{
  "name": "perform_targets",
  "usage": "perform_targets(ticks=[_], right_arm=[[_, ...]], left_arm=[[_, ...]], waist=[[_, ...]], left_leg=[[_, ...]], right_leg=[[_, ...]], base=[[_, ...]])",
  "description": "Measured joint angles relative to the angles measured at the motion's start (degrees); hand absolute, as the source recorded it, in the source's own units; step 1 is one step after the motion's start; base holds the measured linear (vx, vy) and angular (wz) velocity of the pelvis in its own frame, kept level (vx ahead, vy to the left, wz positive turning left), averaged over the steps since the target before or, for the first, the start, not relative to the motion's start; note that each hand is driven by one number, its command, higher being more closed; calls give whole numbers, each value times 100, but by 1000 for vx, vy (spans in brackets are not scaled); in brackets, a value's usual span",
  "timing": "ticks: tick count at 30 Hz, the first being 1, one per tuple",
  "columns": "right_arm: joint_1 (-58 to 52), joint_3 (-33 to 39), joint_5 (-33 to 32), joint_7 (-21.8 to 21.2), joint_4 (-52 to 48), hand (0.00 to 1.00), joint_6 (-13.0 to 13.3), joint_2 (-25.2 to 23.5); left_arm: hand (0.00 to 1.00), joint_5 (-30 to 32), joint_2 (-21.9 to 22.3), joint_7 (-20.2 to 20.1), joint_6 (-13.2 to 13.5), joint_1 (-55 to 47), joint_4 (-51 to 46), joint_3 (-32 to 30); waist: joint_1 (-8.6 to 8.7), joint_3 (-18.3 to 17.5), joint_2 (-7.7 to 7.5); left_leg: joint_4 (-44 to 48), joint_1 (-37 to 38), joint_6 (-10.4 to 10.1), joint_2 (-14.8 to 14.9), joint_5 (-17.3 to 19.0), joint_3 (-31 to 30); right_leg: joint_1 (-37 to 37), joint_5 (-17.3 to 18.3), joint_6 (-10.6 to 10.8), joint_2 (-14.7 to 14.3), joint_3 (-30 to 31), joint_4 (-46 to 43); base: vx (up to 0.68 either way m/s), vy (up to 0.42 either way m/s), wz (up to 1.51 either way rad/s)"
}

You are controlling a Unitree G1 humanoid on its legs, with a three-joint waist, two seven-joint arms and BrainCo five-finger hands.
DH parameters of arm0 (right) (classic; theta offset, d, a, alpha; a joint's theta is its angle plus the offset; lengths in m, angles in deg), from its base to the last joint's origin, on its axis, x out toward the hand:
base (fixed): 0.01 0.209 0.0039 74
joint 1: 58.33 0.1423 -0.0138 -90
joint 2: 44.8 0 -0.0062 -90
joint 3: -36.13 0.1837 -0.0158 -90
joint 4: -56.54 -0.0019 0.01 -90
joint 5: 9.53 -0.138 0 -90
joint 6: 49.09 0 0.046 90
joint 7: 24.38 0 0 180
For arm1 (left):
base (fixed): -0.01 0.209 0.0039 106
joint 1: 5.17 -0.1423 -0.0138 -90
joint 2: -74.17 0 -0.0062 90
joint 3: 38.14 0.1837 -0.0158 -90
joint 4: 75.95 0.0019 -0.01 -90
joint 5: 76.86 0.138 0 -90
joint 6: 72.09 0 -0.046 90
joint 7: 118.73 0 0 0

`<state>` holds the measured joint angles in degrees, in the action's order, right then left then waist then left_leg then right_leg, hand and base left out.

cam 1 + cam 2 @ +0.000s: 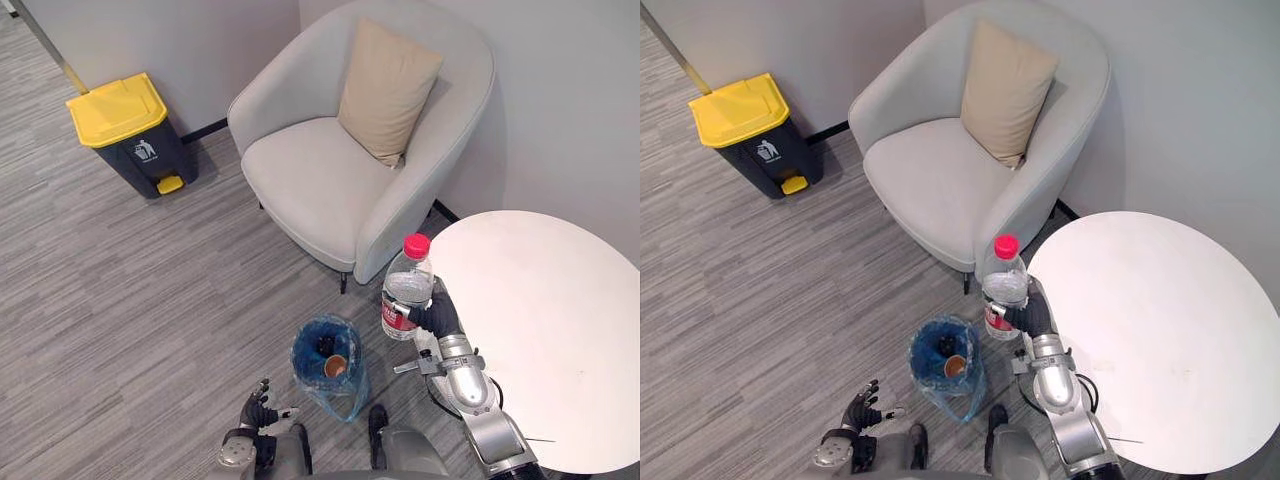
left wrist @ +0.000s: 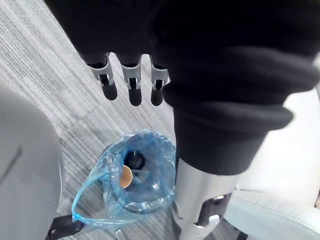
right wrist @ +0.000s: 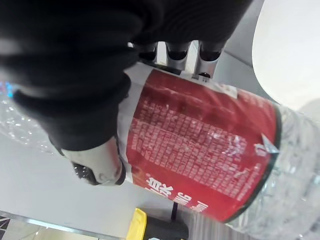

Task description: Gather rubbish on tea table into small bin, then transfer packed bag to large trash can.

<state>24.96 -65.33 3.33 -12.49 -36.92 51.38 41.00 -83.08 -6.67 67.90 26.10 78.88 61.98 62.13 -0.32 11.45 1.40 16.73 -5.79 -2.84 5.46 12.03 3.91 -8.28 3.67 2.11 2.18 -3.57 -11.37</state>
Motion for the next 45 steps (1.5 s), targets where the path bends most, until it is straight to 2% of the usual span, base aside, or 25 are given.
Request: perform_targets(ticks=[6,9,10,14,16,19,22,24,27,31,37,38,45], right_arm=[[97,-166,-169,-112,111,100,28,4],[598,-357,-326,-109,459,100,42,42],[838,-444,-392,-92,548,100,41,51],[1354,-707,-536,-90,660,100,37,-4],[1519,-833,-561,-88,659,100,33,-21],[1932,-1105,-557,-72,645,100,25,-23],[2294,-1173,-554,-35,642,100,17,-39],[2632,-1162,-553,72,644,100,16,-47],[3127,-1145,-550,199,713,100,14,-16],[4055,-951,-537,361,1256,100,-31,72],[4853,-850,-365,579,1972,100,-210,490],[4950,-854,-323,593,2186,100,-222,551],[5470,-689,-251,700,3085,100,-305,674]], left_arm=[[0,-42,-27,77,3,0,-13,-139],[0,-43,-21,106,2,101,-13,-138],[0,-44,-19,109,6,254,-14,-140],[0,-124,-16,122,22,542,-186,-197],[0,-187,-12,126,48,563,-386,-242],[0,-222,16,181,88,665,-790,-387],[0,-230,68,237,112,894,-822,-500],[0,-295,101,267,115,1205,-875,-623],[0,-315,97,366,129,1561,-964,-680],[0,-333,103,404,209,2202,-1169,-871],[0,-355,70,479,359,2702,-1564,-1033],[0,-437,40,481,369,2719,-1648,-1075],[0,-536,-90,495,481,2720,-1865,-1098]], waist=[[-70,21,15],[-134,233,74],[-218,417,103],[-365,835,80],[-360,970,91],[-373,1151,76],[-384,1237,76],[-384,1419,80],[-390,1443,89],[-386,1813,89],[-516,1905,90],[-515,1906,88],[-559,1905,87]], left_leg=[[-20,-292,-39,-164,-268,-373],[246,-639,-41,-162,-278,-499],[402,-855,-41,-167,-278,-519],[970,-1665,-54,-231,-222,-514],[1217,-2038,-23,-187,-152,-447],[1646,-2755,-53,75,-174,-119],[1905,-3369,-54,152,-174,-42],[2130,-3837,-59,195,-180,-35],[2396,-4601,-52,232,-229,-35],[2843,-5399,-6,220,-352,-110],[3388,-6522,-5,246,-344,-245],[3481,-6697,-14,247,-337,-250],[3492,-7206,-51,260,-368,-282]], right_leg=[[71,-104,27,158,-447,228],[-259,-59,-31,181,-567,-139],[-523,-1,-77,209,-586,-431],[-1474,361,-130,407,-618,-1500],[-1793,509,-97,486,-689,-1835],[-2528,566,-160,552,-742,-2294],[-3138,567,-164,594,-745,-2557],[-3583,564,-166,616,-744,-2764],[-4358,542,-157,676,-740,-3087],[-5167,690,-270,787,-740,-3695],[-6279,830,-307,804,-719,-4352],[-6459,915,-237,814,-708,-4456],[-7003,930,-258,812,-711,-4561]], base=[[-42,12,41],[-168,-23,26],[-240,-28,14],[-273,-37,19],[-247,-49,29],[-256,-85,18],[-141,-25,5],[-111,-13,4],[-74,-14,3],[-20,-29,13],[-2,-44,8],[-44,-18,7],[-32,7,3]])
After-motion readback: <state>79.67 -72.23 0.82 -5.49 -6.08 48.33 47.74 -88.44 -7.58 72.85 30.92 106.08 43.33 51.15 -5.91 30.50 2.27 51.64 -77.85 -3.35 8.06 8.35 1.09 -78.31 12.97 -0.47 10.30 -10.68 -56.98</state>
